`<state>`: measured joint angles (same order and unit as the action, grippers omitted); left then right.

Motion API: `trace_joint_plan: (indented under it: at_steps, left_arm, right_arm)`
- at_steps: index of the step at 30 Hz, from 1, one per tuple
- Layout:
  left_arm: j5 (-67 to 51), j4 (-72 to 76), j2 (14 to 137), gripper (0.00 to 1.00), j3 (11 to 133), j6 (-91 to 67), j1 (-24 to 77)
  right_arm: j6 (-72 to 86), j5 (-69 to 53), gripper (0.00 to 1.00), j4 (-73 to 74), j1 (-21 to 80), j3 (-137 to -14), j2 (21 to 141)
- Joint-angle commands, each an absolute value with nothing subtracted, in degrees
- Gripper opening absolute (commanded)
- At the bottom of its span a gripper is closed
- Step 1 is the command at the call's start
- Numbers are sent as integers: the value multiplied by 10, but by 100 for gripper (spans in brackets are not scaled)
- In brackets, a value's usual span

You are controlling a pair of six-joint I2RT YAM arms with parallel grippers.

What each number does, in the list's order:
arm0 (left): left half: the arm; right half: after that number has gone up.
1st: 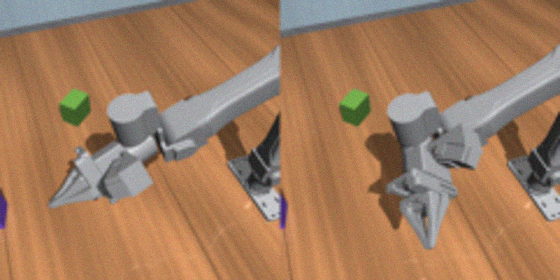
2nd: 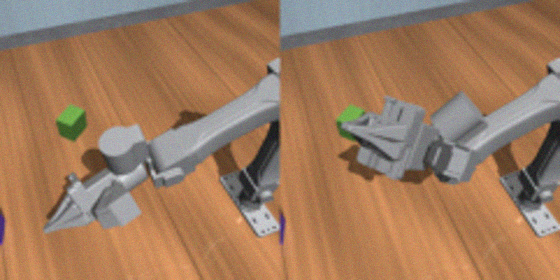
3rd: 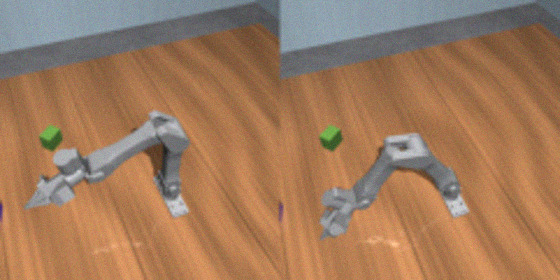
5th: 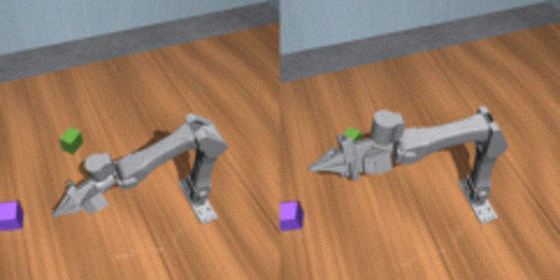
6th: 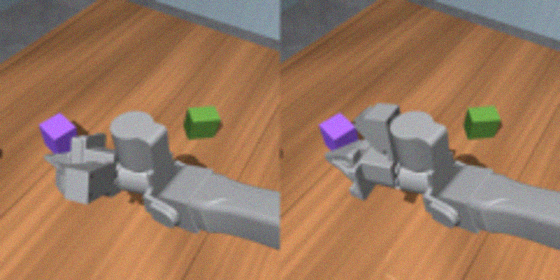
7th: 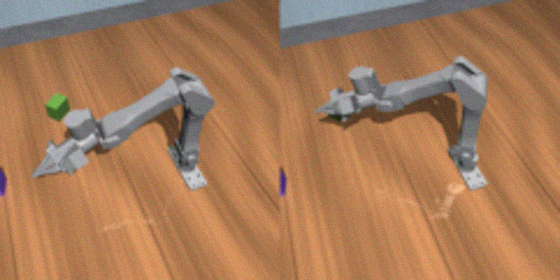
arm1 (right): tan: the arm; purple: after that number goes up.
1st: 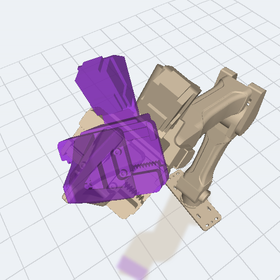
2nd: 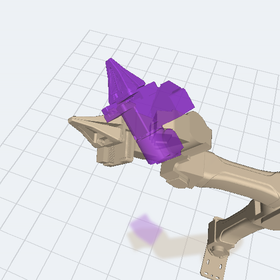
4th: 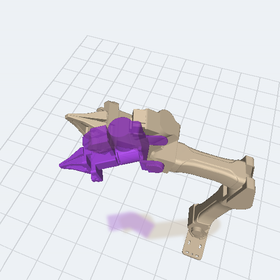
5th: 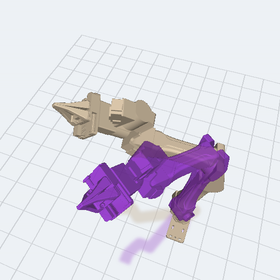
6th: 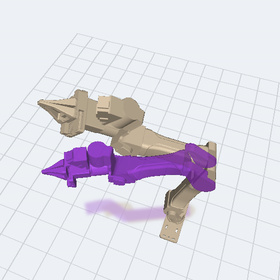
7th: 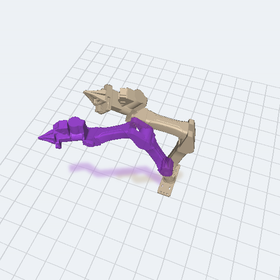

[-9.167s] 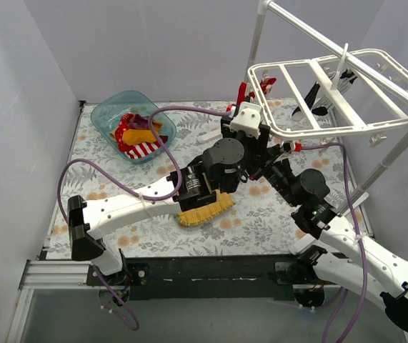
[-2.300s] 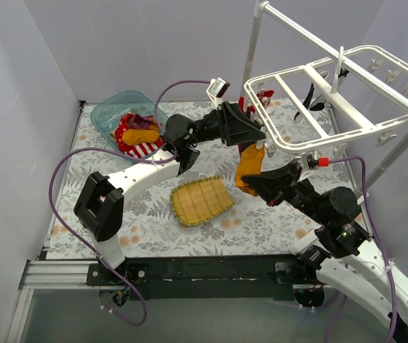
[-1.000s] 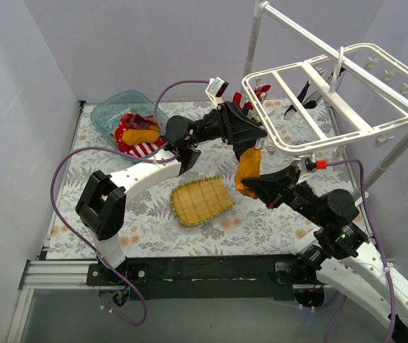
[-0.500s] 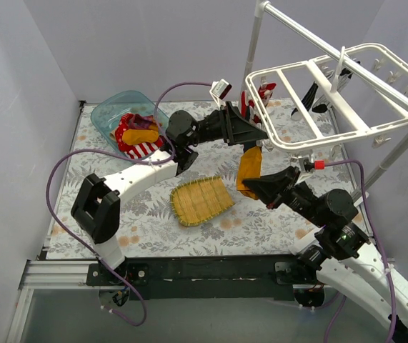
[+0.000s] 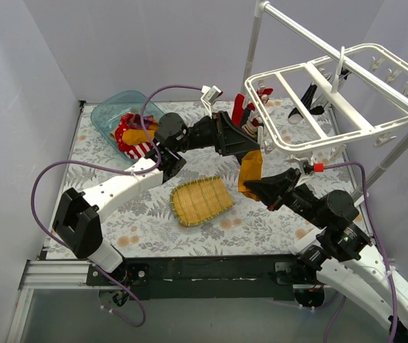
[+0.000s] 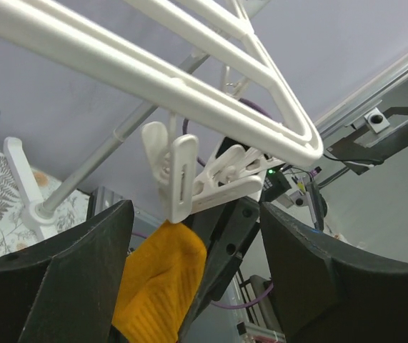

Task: Remove the socks clipped to the hanger
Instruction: Remove the sock from the hanger, then place the sock in the bin.

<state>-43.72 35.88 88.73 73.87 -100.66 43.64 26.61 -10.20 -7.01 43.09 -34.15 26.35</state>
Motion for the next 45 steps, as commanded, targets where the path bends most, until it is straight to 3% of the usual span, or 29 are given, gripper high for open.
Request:
trace_joint_plan:
  at_steps: [1,8,19,22,32,39,45]
  left_arm:
    - [-433,326,868,69,726,-980,439]
    - [-432,319,884,65,742,-976,439]
    - [-434,305,905,46,776,-971,440]
    - [-432,296,906,46,781,-966,440]
    - [-409,201,840,61,713,-862,439]
    - [-446,202,810,80,655,-846,439]
    - [-439,134,812,80,671,-796,463]
  right_arm:
    - [254,-100,1,-80,432,-341,260]
    - [254,-106,1,-77,432,-335,269]
    - [282,-134,1,-86,432,-302,284]
    - [287,-133,1,-88,432,-294,279]
    - [280,-129,1,-76,432,-293,267]
    - [273,-123,1,-66,432,-290,264]
    - [267,-129,1,-69,432,-294,275]
